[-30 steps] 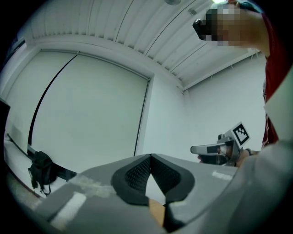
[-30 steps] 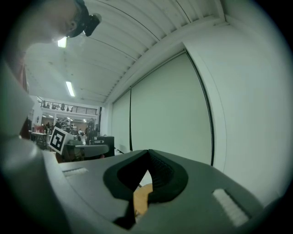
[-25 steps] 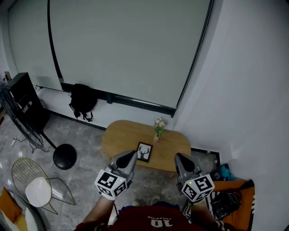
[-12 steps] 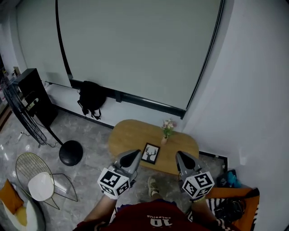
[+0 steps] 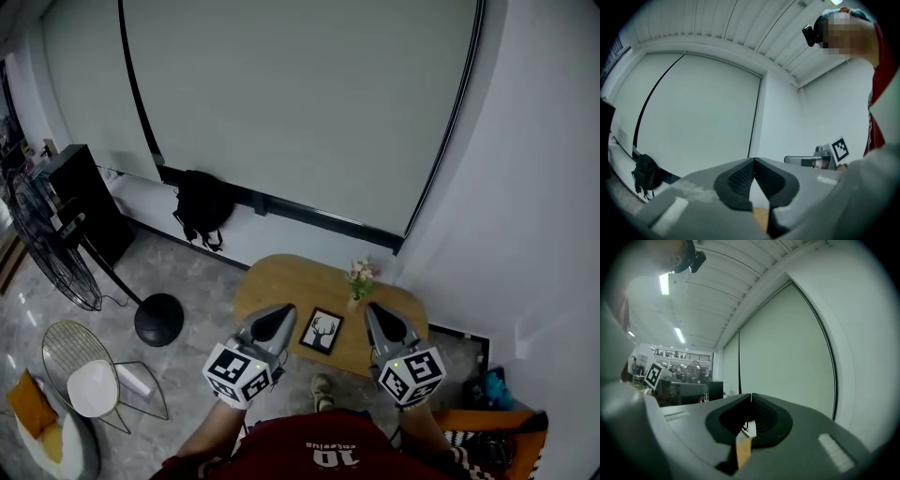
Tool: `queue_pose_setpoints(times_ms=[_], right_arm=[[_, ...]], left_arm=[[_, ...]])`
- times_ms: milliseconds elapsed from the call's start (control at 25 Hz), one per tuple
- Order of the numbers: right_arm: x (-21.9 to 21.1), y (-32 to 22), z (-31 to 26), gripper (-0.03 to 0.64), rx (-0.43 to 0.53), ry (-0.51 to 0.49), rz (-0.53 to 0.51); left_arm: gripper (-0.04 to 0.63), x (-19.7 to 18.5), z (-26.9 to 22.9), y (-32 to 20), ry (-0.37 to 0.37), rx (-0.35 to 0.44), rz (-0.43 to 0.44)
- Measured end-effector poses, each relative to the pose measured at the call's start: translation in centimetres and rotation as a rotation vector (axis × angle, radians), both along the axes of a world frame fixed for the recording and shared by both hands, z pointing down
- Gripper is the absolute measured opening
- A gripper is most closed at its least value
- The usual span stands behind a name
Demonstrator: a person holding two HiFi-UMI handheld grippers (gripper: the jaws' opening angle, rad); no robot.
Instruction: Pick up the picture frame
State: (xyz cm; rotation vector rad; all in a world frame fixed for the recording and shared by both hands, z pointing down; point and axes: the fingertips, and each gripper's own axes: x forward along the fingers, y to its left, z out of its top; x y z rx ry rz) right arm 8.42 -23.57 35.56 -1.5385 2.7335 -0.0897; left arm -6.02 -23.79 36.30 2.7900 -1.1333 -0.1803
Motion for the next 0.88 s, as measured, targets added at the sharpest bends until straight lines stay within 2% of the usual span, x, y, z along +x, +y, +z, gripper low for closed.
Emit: queue_pose_setpoints(times_ms=[160,400,440,640,880], right_arm=[[0.3,-3.0,-0.6,0.012,0.035,0.014,-0.02],[0.9,-6.5,-0.4,0.111,0.045,0.025,-0.043],[1.3,-7.1,-0.1,0.132,0.037,0.017,-0.031],[2.8,-8.9,2.0,0.146,-0.011,-0.017,0.051],[3.8,-11.4,5.8,0.153,-0.065,0.0,0.127]], left_arm=[[0.003,0.7,-0.2,-3.0,0.003,0.011,-0.017],[0.003,2.2,0.2,-6.5,0.004,0.002,-0.023],[0.003,2.5,0.3,-6.9,0.001,-0.001,-0.021],[0.004,2.8,1.6,-7.8,-0.027,-0.033,-0.016],[0.003,2.3,3.1,-9.0,-0.058,-0.059,-0.028]])
